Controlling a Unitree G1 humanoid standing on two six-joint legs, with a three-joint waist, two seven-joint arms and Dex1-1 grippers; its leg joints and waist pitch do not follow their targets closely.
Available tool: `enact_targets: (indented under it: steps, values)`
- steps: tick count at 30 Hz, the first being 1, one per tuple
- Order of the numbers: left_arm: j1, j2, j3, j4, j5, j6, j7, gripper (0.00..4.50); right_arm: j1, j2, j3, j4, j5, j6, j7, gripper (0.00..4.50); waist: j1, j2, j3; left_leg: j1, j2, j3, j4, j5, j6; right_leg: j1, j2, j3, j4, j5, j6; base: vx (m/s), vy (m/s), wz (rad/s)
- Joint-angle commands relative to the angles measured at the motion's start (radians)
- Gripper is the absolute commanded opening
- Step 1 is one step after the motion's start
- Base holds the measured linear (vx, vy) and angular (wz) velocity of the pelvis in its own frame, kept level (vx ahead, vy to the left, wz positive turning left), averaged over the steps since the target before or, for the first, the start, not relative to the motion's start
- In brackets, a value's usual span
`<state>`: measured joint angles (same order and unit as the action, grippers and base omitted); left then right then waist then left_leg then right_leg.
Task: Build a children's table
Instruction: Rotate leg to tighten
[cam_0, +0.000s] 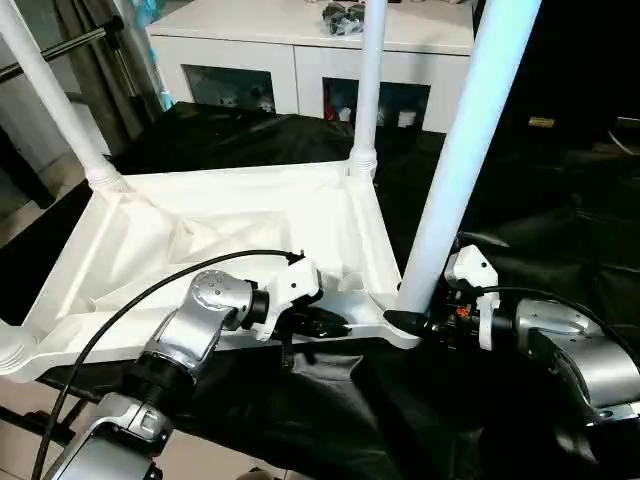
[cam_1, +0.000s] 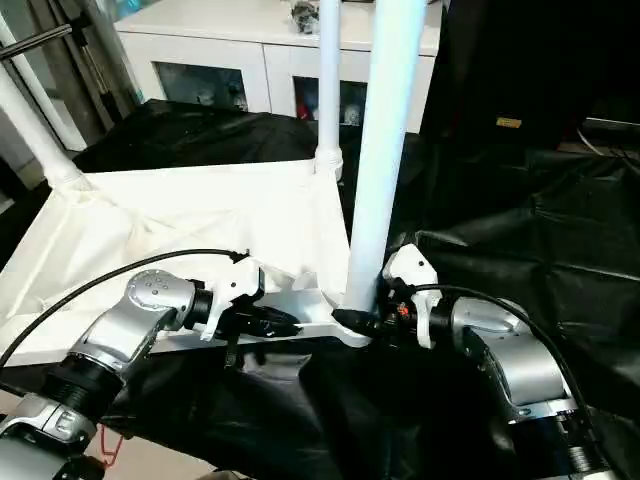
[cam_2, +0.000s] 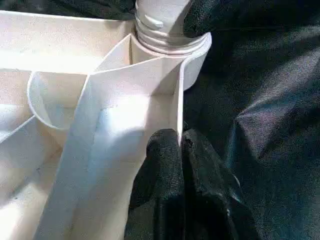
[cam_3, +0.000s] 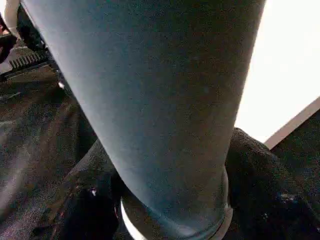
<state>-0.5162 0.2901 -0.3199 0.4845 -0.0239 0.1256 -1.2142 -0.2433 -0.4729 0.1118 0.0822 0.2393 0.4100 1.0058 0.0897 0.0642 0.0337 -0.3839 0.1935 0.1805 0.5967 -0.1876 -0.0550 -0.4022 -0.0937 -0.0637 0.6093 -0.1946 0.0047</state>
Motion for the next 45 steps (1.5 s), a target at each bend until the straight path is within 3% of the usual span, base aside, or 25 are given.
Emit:
enact_targets:
  steps: [1, 3, 6, 7, 8, 10, 12, 13, 14, 15, 16, 17, 22, 26, 29, 32, 35, 38, 41, 45]
  values:
    - [-0.032, -0.048, 0.015, -0.006, 0.003, 0.015, 0.1, 0.0, 0.02, 0.065, 0.05, 0.008, 0.014, -0.008, -0.022, 2.53, -0.003, -0.017, -0.058, 0.015, 0.034, -0.007, -0.065, -0.148, 0.068, 0.051, -0.049, 0.038, -0.067, -0.107, -0.242, 0.0, 0.0, 0.0]
    - [-0.042, -0.075, 0.024, -0.002, 0.006, 0.037, 0.149, 0.0, 0.021, 0.11, 0.04, 0.04, -0.009, -0.022, -0.101, 2.53, -0.007, -0.017, -0.056, 0.015, 0.033, -0.007, -0.067, -0.161, 0.057, 0.049, -0.05, 0.038, -0.071, -0.135, -0.239, 0.0, 0.0, 0.0]
    - [-0.075, -0.146, 0.04, 0.029, 0.025, 0.079, 0.27, 0.0, 0.01, 0.222, 0.008, 0.102, -0.061, -0.017, -0.316, 2.52, -0.015, -0.018, -0.049, 0.019, 0.029, -0.008, -0.074, -0.209, 0.022, 0.045, -0.05, 0.037, -0.084, -0.252, -0.209, 0.0, 0.0, 0.0]
    - [-0.079, -0.153, 0.042, 0.032, 0.026, 0.082, 0.281, 0.0, 0.008, 0.231, 0.006, 0.106, -0.064, -0.015, -0.331, 2.52, -0.017, -0.025, -0.05, 0.017, 0.029, -0.01, -0.076, -0.211, 0.016, 0.049, -0.049, 0.036, -0.084, -0.266, -0.199, 0.0, 0.0, 0.0]
    - [-0.102, -0.204, 0.048, 0.059, 0.034, 0.108, 0.356, 0.0, -0.004, 0.294, -0.009, 0.137, -0.086, 0.019, -0.446, 2.52, -0.026, -0.02, -0.043, 0.021, 0.027, -0.009, -0.08, -0.243, 0.001, 0.041, -0.046, 0.039, -0.091, -0.324, -0.179, 0.0, 0.0, 0.0]
    - [-0.112, -0.231, 0.049, 0.072, 0.038, 0.115, 0.388, 0.0, -0.014, 0.327, -0.018, 0.157, -0.098, 0.046, -0.51, 2.52, -0.033, -0.02, -0.042, 0.024, 0.025, -0.014, -0.084, -0.281, -0.011, 0.043, -0.048, 0.037, -0.1, -0.383, -0.157, 0.0, 0.0, 0.0]
    - [-0.118, -0.26, 0.035, 0.079, 0.051, 0.116, 0.412, 0.0, -0.043, 0.371, -0.022, 0.205, -0.122, 0.022, -0.579, 2.52, -0.039, -0.014, -0.039, 0.028, 0.023, -0.016, -0.086, -0.32, -0.015, 0.04, -0.05, 0.038, -0.107, -0.431, -0.143, 0.0, 0.0, 0.0]
    - [-0.117, -0.27, 0.027, 0.079, 0.058, 0.115, 0.416, 0.0, -0.056, 0.386, -0.018, 0.223, -0.137, 0.01, -0.601, 2.52, -0.043, -0.017, -0.038, 0.03, 0.022, -0.017, -0.087, -0.341, -0.018, 0.038, -0.05, 0.036, -0.112, -0.463, -0.13, 0.0, 0.0, 0.0]
    - [-0.113, -0.278, 0.015, 0.076, 0.065, 0.114, 0.41, 0.0, -0.072, 0.403, -0.014, 0.236, -0.145, -0.005, -0.611, 2.52, -0.045, -0.018, -0.04, 0.03, 0.022, -0.019, -0.087, -0.339, -0.016, 0.039, -0.051, 0.037, -0.113, -0.466, -0.123, 0.0, 0.0, 0.0]
    - [-0.111, -0.28, 0.011, 0.075, 0.067, 0.113, 0.405, 0.0, -0.075, 0.408, -0.015, 0.238, -0.143, -0.009, -0.609, 2.87, -0.044, -0.005, -0.041, 0.03, 0.022, -0.02, -0.088, -0.333, -0.017, 0.041, -0.052, 0.038, -0.111, -0.452, -0.124, 0.0, 0.0, 0.0]
    - [-0.107, -0.276, 0.003, 0.07, 0.072, 0.111, 0.391, 0.0, -0.082, 0.412, -0.019, 0.234, -0.131, -0.008, -0.592, 3.08, -0.047, -0.012, -0.043, 0.026, 0.022, -0.019, -0.089, -0.318, -0.011, 0.044, -0.049, 0.038, -0.111, -0.412, -0.127, 0.0, 0.0, 0.0]
    - [-0.104, -0.273, -0.001, 0.068, 0.074, 0.111, 0.385, 0.0, -0.084, 0.411, -0.021, 0.231, -0.125, -0.005, -0.582, 3.22, -0.048, -0.012, -0.044, 0.024, 0.023, -0.019, -0.089, -0.3, -0.003, 0.047, -0.047, 0.038, -0.107, -0.373, -0.136, 0.0, 0.0, 0.0]
    - [-0.096, -0.227, -0.007, 0.06, 0.069, 0.089, 0.317, 0.0, -0.085, 0.347, 0.0, 0.199, -0.138, -0.03, -0.512, 3.67, -0.052, -0.007, -0.047, 0.021, 0.026, -0.018, -0.089, -0.283, 0.007, 0.053, -0.046, 0.036, -0.1, -0.285, -0.173, 0.0, 0.0, 0.0]
    - [-0.081, -0.168, -0.022, 0.043, 0.058, 0.058, 0.219, 0.0, -0.074, 0.251, 0.023, 0.148, -0.109, -0.051, -0.355, 3.67, -0.054, -0.008, -0.051, 0.017, 0.027, -0.016, -0.083, -0.237, 0.035, 0.059, -0.048, 0.038, -0.091, -0.195, -0.202, 0.0, 0.0, 0.0]
    - [-0.069, -0.111, -0.027, 0.023, 0.036, 0.043, 0.113, 0.0, -0.061, 0.164, 0.022, 0.127, -0.102, -0.105, -0.234, 3.67, -0.048, -0.008, -0.057, 0.019, 0.03, -0.014, -0.076, -0.183, 0.063, 0.062, -0.05, 0.036, -0.08, -0.104, -0.236, 0.0, 0.0, 0.0]
    - [-0.065, -0.078, -0.027, 0.005, 0.021, 0.039, 0.054, 0.0, -0.049, 0.117, 0.017, 0.111, -0.072, -0.109, -0.137, 3.67, -0.042, -0.006, -0.06, 0.018, 0.033, -0.012, -0.071, -0.131, 0.098, 0.063, -0.048, 0.035, -0.068, -0.009, -0.274, 0.0, 0.0, 0.0]
    - [-0.057, -0.04, -0.032, -0.02, -0.001, 0.029, -0.022, 0.0, -0.024, 0.058, 0.027, 0.066, -0.028, -0.092, -0.02, 3.67, -0.027, -0.003, -0.062, 0.02, 0.036, -0.011, -0.066, -0.111, 0.115, 0.064, -0.047, 0.033, -0.062, 0.03, -0.289, 0.0, 0.0, 0.0]
    - [-0.053, -0.018, -0.035, -0.027, -0.004, 0.028, -0.051, 0.0, -0.013, 0.031, 0.031, 0.046, -0.009, -0.083, 0.031, 3.67, -0.022, -0.005, -0.06, 0.019, 0.037, -0.01, -0.068, -0.131, 0.114, 0.064, -0.049, 0.033, -0.063, 0.003, -0.293, 0.0, 0.0, 0.0]
    - [-0.049, 0.006, -0.035, -0.023, -0.005, 0.02, -0.073, 0.0, -0.003, 0.003, 0.037, 0.029, 0.016, -0.067, 0.08, 3.34, -0.019, -0.005, -0.055, 0.022, 0.038, -0.008, -0.072, -0.174, 0.092, 0.06, -0.05, 0.035, -0.071, -0.079, -0.281, 0.0, 0.0, 0.0]
    - [-0.046, 0.025, -0.034, -0.022, -0.008, 0.018, -0.099, 0.0, 0.004, -0.012, 0.046, 0.009, 0.035, -0.047, 0.121, 2.98, -0.015, -0.007, -0.054, 0.021, 0.038, -0.01, -0.073, -0.174, 0.078, 0.06, -0.051, 0.036, -0.072, -0.107, -0.268, 0.0, 0.0, 0.0]
